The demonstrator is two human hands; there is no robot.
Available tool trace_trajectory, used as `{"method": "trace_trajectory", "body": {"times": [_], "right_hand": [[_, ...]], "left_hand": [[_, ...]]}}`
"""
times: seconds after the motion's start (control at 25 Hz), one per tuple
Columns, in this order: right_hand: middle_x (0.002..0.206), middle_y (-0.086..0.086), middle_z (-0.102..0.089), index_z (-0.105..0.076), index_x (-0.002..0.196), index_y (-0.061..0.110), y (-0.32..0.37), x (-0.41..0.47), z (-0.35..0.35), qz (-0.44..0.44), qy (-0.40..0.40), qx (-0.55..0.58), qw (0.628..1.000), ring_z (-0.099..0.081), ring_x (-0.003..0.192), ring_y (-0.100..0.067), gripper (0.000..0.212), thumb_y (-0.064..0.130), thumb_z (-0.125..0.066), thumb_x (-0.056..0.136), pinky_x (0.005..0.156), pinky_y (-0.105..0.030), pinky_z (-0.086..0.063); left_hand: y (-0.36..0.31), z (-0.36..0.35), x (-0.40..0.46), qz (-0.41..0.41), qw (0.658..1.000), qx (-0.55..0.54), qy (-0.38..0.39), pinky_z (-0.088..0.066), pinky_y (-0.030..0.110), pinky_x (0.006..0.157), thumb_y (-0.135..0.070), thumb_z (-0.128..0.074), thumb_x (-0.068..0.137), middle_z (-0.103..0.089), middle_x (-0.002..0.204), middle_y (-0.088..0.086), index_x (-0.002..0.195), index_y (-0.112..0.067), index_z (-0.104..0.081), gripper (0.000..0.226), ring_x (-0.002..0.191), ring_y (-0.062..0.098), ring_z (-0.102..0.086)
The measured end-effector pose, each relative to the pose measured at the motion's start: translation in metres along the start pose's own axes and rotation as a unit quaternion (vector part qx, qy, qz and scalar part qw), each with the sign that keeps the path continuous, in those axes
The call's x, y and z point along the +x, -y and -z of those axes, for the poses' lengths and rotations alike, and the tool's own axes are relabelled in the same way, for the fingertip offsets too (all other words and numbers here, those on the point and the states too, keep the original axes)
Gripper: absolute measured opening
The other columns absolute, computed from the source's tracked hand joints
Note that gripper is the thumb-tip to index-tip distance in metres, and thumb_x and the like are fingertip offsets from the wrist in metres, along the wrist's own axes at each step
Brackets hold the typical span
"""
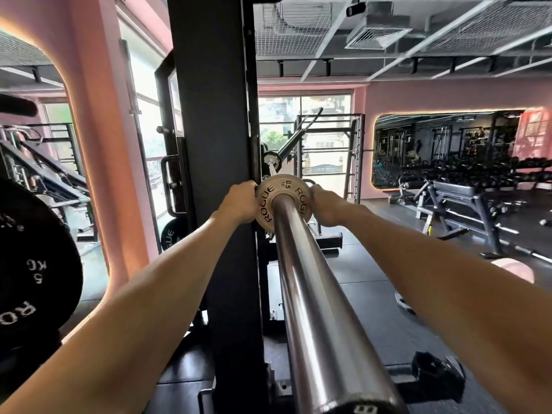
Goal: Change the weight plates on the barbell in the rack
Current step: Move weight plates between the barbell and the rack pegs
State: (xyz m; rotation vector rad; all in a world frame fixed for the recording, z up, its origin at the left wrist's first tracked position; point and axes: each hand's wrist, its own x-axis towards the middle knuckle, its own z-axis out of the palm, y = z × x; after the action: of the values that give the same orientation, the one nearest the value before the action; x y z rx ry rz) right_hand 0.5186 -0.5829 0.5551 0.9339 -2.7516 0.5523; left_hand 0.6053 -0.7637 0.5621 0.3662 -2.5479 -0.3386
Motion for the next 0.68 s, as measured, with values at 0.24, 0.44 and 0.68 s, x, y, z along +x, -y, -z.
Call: {"method": "trace_trajectory", "body": {"times": [0.24, 0.44, 0.68], "right_hand": [[0.105, -0.014, -0.063, -0.048, 0.11, 0.011, 0.006, -0.014, 0.004, -0.003, -0.049, 0.09, 0.995, -0.061, 0.086, -0.031, 0.02, 0.027, -0.042, 0.1, 0.08, -0.043, -0.052], [0.084, -0.004, -0.062, -0.045, 0.075, 0.025, 0.008, -0.06, 0.021, 0.022, -0.035, 0.131, 0.991, -0.063, 0.074, -0.027, 0.024, 0.03, -0.048, 0.098, 0.07, -0.04, -0.051], [0.089, -0.005, -0.066, -0.051, 0.093, 0.018, 0.02, -0.144, 0.041, 0.031, -0.026, 0.146, 0.988, -0.065, 0.071, -0.024, 0.016, 0.032, -0.047, 0.099, 0.074, -0.042, -0.055]], "left_hand": [[-0.005, 0.004, -0.011, 0.011, 1.0, -0.004, -0.023, -0.044, 0.035, 0.066, -0.012, -0.055, 0.089, -0.063, 0.094, 0.01, 0.089, -0.007, -0.06, 0.007, 0.08, 0.025, -0.057], [-0.016, 0.018, -0.046, 0.007, 0.999, -0.007, -0.034, -0.047, 0.034, 0.07, -0.008, -0.056, 0.085, -0.065, 0.096, 0.012, 0.088, -0.012, -0.058, 0.006, 0.083, 0.028, -0.059], [-0.045, 0.054, -0.122, 0.023, 0.999, -0.007, -0.044, -0.047, 0.034, 0.07, -0.006, -0.053, 0.086, -0.066, 0.097, 0.011, 0.099, -0.013, -0.065, 0.019, 0.083, 0.026, -0.056]]}}
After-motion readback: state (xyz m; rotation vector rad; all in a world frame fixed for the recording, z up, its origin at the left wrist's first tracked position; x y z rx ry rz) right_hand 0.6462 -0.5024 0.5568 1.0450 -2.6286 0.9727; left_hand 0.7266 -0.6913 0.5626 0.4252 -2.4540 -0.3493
